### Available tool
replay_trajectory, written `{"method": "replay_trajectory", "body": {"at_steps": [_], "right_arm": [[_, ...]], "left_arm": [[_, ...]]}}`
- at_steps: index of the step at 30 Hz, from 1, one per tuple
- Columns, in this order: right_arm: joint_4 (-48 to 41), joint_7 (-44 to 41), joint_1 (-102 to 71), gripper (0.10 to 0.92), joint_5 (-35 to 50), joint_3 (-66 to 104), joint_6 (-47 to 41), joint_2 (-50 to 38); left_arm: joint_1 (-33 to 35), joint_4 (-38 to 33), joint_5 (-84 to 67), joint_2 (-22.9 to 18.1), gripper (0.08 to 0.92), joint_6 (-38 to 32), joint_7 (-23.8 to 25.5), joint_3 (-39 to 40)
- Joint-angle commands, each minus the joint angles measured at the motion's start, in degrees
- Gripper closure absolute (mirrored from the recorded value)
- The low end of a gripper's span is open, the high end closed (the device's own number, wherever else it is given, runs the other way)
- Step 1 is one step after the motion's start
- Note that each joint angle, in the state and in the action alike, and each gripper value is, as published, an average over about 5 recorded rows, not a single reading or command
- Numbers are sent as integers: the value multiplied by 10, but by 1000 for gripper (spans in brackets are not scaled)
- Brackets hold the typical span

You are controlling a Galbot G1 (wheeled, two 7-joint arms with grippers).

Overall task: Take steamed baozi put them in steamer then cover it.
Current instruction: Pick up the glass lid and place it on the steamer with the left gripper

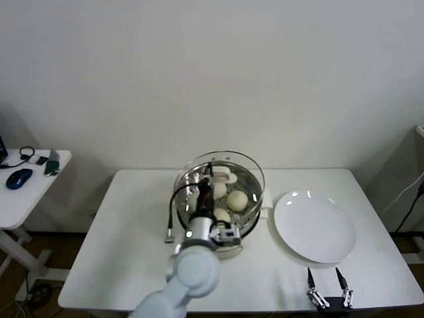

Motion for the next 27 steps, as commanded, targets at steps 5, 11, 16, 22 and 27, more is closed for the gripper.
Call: {"method": "replay_trajectory", "body": {"at_steps": [5,11,16,22,27], "right_arm": [[-3,1,-1,203,0,0,8,2],[-3,0,0,203,-1,1,8,5],[-4,-1,0,203,-1,3,8,5],[-5,-2,-1,203,-3,4,8,6],[-5,-4,-3,203,-3,4,10,8]], "left_arm": [[-15,93,81,-57,858,2,-2,28],[-11,104,77,-44,858,0,-7,12],[-6,104,72,-39,858,0,-7,3],[-3,104,66,-36,858,0,-10,-3],[2,104,62,-29,858,-1,-13,-8]]}}
